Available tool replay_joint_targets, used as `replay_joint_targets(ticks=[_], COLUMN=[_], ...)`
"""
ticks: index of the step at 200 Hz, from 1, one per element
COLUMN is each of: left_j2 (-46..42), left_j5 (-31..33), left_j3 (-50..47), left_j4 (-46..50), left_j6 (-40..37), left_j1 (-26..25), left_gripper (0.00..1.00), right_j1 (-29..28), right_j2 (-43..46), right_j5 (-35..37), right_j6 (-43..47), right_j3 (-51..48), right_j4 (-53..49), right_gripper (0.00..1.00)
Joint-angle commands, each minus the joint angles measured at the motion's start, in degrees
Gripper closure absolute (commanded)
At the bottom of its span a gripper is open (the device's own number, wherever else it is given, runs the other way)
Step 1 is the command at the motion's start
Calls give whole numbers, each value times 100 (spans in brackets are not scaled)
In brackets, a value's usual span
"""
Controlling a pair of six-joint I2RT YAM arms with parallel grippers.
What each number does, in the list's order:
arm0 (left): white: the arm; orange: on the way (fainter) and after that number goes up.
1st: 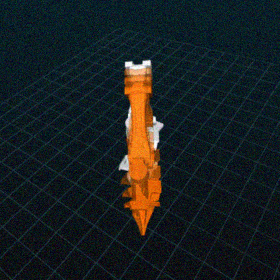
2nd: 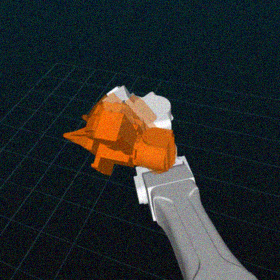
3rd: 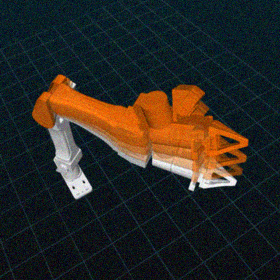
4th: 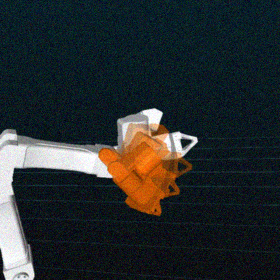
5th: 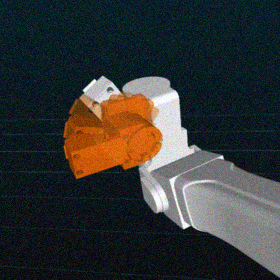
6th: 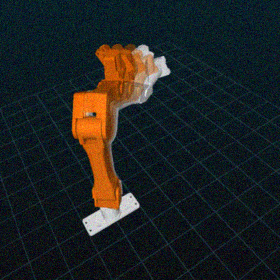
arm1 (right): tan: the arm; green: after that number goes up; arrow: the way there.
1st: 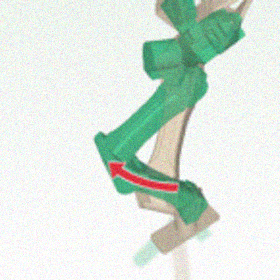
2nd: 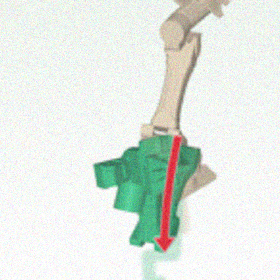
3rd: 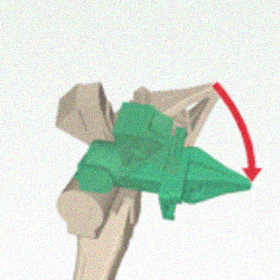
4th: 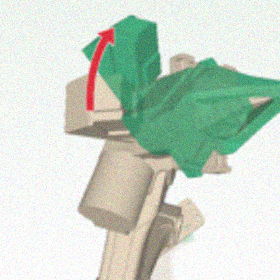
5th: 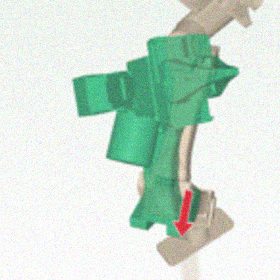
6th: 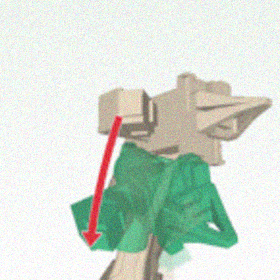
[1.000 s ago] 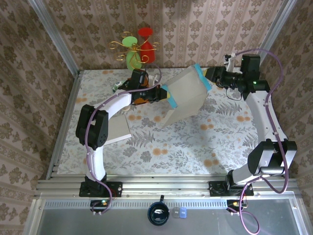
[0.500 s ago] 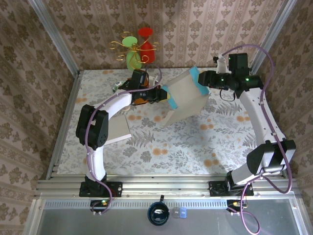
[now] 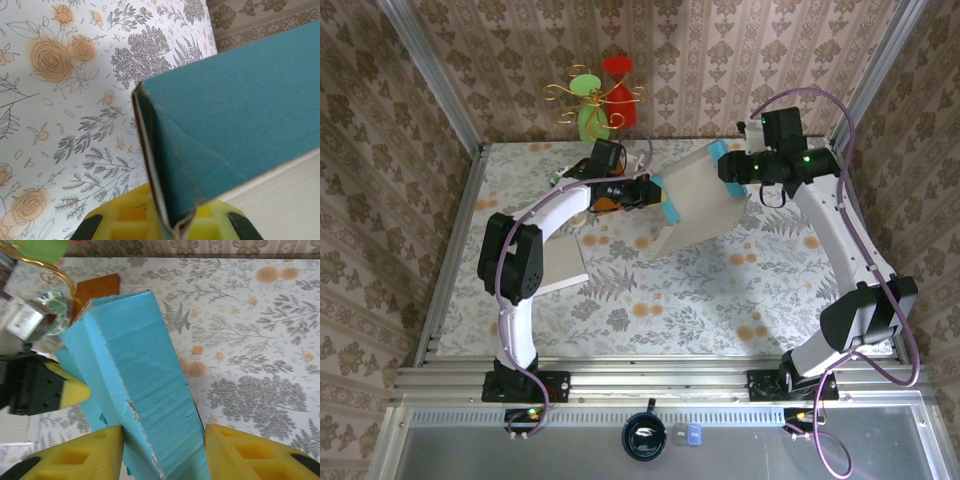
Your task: Fold the paper box
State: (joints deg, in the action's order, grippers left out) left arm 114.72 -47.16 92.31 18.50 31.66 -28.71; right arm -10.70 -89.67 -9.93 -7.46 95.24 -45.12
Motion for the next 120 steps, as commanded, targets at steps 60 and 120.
replay_joint_targets(ticks=[60, 120], left_j2=[116, 180], left_j5=[388, 698], left_j3=[791, 1075], left_j4=[1055, 1521], left_j6=[-684, -715], left_j1=[-284, -415], left_gripper=[100, 100], right_j1=[-630, -784], right_j2=[-400, -648], right_j5=[2293, 3298], right_j6=[290, 93], right_j3=[337, 485], right_j4=[-675, -1057], right_gripper=[77, 89])
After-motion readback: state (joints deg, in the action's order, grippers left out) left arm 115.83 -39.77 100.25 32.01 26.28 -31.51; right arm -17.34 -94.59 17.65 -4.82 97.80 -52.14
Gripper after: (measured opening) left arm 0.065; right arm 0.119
